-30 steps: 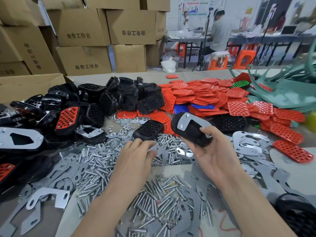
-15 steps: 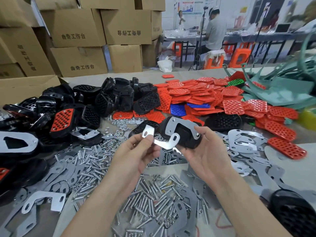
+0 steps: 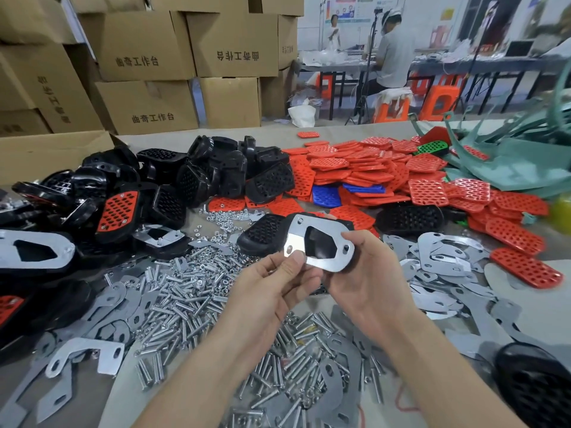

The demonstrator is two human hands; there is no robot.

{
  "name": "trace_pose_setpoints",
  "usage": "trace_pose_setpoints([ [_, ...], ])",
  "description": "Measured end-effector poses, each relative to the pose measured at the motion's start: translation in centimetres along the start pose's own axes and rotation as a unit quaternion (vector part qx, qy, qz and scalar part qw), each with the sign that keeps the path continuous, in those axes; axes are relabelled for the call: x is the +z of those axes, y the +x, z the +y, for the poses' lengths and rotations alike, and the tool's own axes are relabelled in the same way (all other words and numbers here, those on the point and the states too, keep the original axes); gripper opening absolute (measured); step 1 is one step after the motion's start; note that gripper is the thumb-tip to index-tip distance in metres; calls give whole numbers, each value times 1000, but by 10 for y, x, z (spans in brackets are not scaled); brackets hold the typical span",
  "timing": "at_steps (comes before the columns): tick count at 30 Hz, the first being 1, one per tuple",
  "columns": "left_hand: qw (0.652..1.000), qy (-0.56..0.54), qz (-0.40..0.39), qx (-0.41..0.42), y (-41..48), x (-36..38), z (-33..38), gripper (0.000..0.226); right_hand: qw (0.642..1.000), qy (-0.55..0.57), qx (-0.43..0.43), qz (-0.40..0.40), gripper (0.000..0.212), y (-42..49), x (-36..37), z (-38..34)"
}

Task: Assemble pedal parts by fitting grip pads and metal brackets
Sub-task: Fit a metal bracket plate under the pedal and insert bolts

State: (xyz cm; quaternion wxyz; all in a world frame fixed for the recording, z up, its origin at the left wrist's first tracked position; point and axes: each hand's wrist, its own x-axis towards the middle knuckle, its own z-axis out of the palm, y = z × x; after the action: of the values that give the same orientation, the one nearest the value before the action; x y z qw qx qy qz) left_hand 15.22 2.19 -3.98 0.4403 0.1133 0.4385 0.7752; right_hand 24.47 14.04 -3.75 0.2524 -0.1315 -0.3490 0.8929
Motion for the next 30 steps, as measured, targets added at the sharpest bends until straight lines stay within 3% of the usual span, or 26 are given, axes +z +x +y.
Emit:
trace_pose_setpoints([
  [12,1000,-12,5,0,3,-5,-6,13,998,-60,-14,8,36,-2,7,2],
  [30,997,35,62,15,2,0,-10,23,994,-102,-3,-44,29,-1,4,9],
])
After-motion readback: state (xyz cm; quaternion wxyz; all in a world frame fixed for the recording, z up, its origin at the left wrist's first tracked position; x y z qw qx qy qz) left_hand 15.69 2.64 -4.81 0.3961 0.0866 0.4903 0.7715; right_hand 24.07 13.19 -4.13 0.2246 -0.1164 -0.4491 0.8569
